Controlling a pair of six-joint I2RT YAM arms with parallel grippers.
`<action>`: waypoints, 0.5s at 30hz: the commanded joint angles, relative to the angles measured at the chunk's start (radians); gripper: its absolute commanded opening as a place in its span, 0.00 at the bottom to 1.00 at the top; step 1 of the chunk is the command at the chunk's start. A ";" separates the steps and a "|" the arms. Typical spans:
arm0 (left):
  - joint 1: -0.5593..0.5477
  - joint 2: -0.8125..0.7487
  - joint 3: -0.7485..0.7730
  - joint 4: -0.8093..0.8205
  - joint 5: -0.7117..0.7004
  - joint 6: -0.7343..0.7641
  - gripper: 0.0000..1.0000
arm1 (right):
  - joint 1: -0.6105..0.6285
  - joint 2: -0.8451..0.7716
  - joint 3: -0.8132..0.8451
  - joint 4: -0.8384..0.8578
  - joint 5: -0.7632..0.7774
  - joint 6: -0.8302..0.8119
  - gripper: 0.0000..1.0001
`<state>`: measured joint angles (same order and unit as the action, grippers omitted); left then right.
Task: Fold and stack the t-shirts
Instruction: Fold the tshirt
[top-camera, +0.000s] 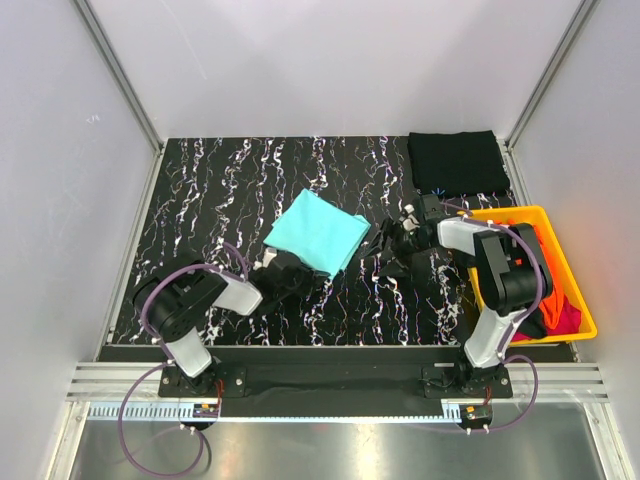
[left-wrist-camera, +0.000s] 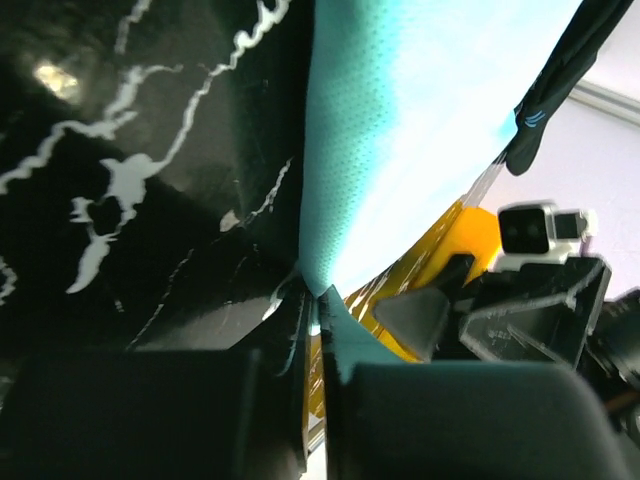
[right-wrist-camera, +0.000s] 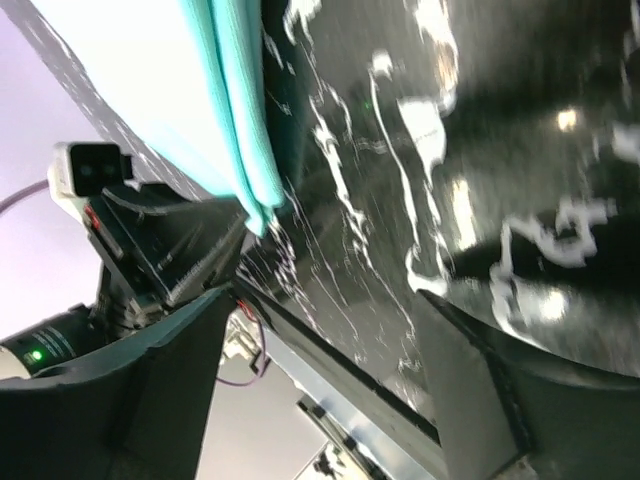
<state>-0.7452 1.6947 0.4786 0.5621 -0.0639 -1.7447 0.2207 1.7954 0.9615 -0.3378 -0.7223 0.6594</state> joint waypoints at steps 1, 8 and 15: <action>0.018 -0.029 0.032 0.008 0.048 0.010 0.01 | 0.003 0.013 0.025 0.161 -0.071 0.065 0.84; 0.056 -0.058 0.064 0.019 0.142 0.013 0.00 | 0.003 0.076 0.071 0.273 -0.112 0.111 0.89; 0.081 -0.102 0.084 0.007 0.194 0.007 0.00 | 0.005 0.143 0.048 0.447 -0.135 0.259 0.87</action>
<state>-0.6724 1.6356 0.5274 0.5476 0.0818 -1.7432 0.2207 1.9217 1.0065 -0.0196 -0.8200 0.8349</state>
